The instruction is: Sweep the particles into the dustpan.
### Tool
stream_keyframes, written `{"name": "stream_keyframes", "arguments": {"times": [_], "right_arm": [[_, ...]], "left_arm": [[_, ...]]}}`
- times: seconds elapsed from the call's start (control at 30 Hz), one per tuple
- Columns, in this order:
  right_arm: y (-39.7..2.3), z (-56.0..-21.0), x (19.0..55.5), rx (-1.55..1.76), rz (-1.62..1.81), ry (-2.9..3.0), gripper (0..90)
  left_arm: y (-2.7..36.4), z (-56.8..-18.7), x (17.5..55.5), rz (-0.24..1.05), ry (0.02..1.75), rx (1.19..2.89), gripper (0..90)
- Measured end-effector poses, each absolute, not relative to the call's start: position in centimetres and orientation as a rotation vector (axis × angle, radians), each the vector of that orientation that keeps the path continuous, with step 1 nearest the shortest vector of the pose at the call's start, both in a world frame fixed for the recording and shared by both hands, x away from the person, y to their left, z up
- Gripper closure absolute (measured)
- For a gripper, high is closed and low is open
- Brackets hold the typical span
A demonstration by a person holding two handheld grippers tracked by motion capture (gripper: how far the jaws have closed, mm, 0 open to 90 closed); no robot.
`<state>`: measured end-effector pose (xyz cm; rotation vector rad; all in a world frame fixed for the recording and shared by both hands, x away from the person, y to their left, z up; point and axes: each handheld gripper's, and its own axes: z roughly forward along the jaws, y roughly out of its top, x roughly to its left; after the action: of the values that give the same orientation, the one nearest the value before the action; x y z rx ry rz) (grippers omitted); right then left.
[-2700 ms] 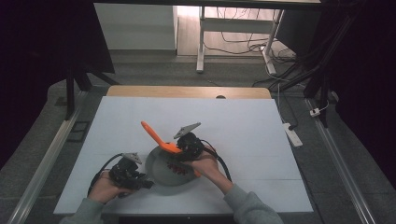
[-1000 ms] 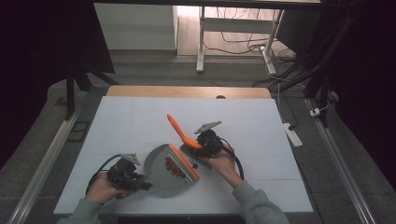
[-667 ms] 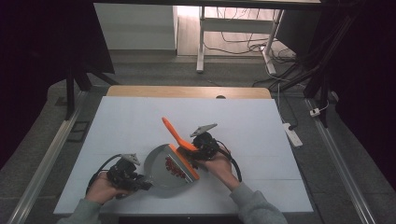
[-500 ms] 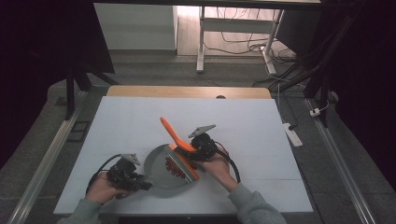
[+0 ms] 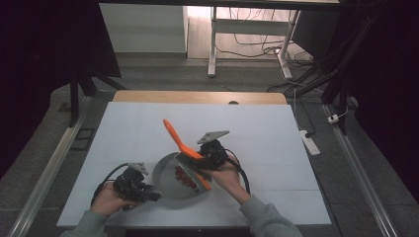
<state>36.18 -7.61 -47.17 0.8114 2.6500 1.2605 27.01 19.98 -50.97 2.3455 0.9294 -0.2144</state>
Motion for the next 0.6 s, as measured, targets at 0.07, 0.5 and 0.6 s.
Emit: {"name": "stream_keyframes", "arguments": {"times": [0.07, 0.5, 0.6], "right_arm": [[-8.5, -47.3, 36.8, 0.848, 1.236, 2.616, 70.7], [-9.9, -49.6, 38.5, 0.964, 1.108, 2.573, 70.8], [-9.7, -49.7, 38.4, 0.973, 1.13, 2.583, 70.8]], "left_arm": [[20.0, -51.0, 27.0, -0.214, 0.931, 2.345, 61.3], [20.3, -50.6, 26.8, -0.215, 0.932, 2.36, 61.3], [20.3, -50.6, 26.8, -0.217, 0.933, 2.362, 61.4]]}}
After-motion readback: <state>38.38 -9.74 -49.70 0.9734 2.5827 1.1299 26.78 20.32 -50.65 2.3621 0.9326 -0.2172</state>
